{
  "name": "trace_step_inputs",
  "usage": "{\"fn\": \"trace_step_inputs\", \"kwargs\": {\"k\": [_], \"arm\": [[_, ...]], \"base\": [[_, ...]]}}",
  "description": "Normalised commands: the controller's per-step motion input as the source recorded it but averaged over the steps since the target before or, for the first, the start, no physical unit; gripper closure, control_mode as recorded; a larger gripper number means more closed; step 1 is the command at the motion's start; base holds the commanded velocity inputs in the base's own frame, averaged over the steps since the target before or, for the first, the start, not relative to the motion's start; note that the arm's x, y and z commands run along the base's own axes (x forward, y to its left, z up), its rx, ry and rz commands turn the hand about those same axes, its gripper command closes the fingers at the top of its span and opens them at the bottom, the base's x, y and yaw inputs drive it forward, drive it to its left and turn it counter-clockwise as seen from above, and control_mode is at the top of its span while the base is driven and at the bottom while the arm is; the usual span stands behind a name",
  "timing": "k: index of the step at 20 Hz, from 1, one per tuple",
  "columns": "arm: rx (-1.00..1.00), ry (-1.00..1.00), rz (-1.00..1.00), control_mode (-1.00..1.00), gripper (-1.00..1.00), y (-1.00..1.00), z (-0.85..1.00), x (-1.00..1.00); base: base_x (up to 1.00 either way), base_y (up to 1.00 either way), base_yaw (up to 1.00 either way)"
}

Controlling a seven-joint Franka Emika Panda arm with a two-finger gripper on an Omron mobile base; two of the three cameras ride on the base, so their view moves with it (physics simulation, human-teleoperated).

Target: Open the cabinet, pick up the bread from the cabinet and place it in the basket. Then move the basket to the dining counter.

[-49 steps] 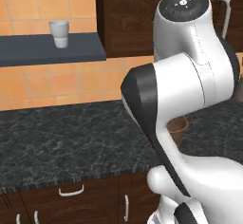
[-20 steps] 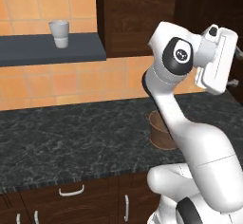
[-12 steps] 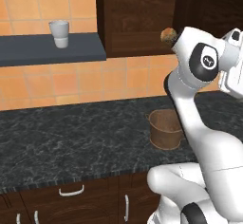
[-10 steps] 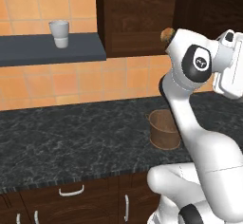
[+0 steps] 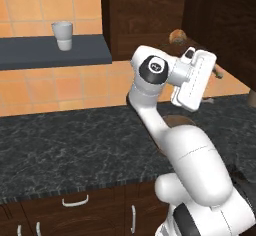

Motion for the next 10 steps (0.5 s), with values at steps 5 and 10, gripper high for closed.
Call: {"fn": "trace_step_inputs", "kwargs": {"k": [5, 10], "arm": [[0.66, -0.3, -0.33, -1.0, -1.0, 0.51, -1.0, 0.78], [0.46, -0.58, -0.42, -1.0, -1.0, 0.01, -0.65, 0.41]], "base": [[0.0, 0.0, 0.0], [0.0, 0.0, 0.0]]}}
